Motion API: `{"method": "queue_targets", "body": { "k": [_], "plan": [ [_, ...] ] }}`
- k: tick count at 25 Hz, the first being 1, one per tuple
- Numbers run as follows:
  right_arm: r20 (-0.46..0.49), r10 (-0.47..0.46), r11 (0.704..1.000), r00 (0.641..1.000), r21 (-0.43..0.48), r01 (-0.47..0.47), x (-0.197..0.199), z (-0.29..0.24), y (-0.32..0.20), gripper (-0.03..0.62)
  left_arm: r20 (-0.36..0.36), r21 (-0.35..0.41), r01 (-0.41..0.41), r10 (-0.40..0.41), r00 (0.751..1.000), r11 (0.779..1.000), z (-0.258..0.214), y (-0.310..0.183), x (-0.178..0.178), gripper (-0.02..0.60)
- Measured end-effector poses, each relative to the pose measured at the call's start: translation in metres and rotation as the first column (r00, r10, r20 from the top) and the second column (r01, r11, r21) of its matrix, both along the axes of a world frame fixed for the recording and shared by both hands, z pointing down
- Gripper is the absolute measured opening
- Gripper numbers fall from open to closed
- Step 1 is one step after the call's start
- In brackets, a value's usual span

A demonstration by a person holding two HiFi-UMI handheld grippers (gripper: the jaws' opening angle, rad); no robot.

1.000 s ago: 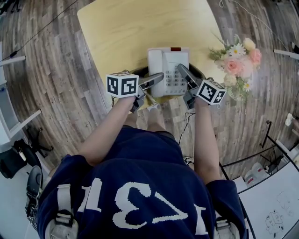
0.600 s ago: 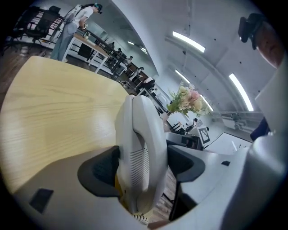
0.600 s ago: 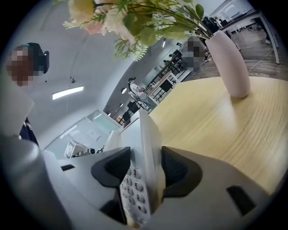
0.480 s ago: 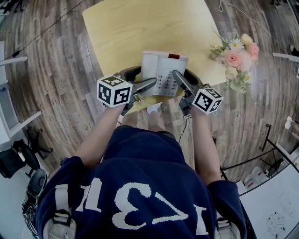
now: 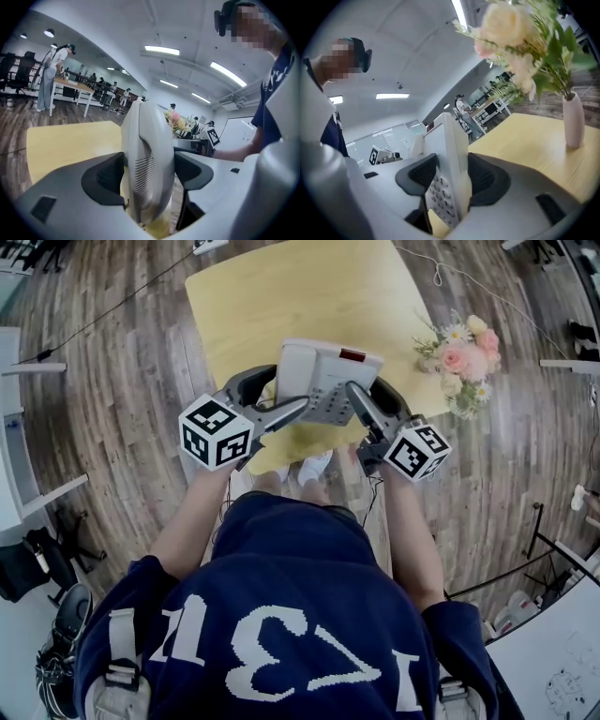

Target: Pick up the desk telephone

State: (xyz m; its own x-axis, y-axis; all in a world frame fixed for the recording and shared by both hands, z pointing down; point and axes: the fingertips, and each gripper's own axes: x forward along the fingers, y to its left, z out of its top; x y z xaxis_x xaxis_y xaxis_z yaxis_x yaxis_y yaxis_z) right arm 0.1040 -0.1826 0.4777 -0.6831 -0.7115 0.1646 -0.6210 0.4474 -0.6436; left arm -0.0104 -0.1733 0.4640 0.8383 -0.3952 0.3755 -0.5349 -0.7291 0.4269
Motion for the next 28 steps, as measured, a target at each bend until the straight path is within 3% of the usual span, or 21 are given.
{"method": "queue_targets", "body": {
  "k": [6,14,28],
  "plan": [
    [-0.018,0.021,0.985,1.000,0.173,-0.018,-0.005,-0.071,-0.009,0.224,-0.052,0.161,0.012,-0.004,0.999,0.987,-0.067,-0.008,-0.007,0.341],
    [-0.002,0.048,0.949,0.999,0.311,-0.045,-0.003,-0.148,-0.011,0.224,-0.092,0.302,0.016,0.013,0.996,0.953,-0.139,-0.010,-0.005,0.341],
    [-0.032,0.062,0.906,0.998,0.420,-0.043,-0.016,-0.212,-0.006,0.222,-0.151,0.394,0.035,0.027,0.988,0.918,-0.196,-0.007,-0.019,0.341]
  ]
}}
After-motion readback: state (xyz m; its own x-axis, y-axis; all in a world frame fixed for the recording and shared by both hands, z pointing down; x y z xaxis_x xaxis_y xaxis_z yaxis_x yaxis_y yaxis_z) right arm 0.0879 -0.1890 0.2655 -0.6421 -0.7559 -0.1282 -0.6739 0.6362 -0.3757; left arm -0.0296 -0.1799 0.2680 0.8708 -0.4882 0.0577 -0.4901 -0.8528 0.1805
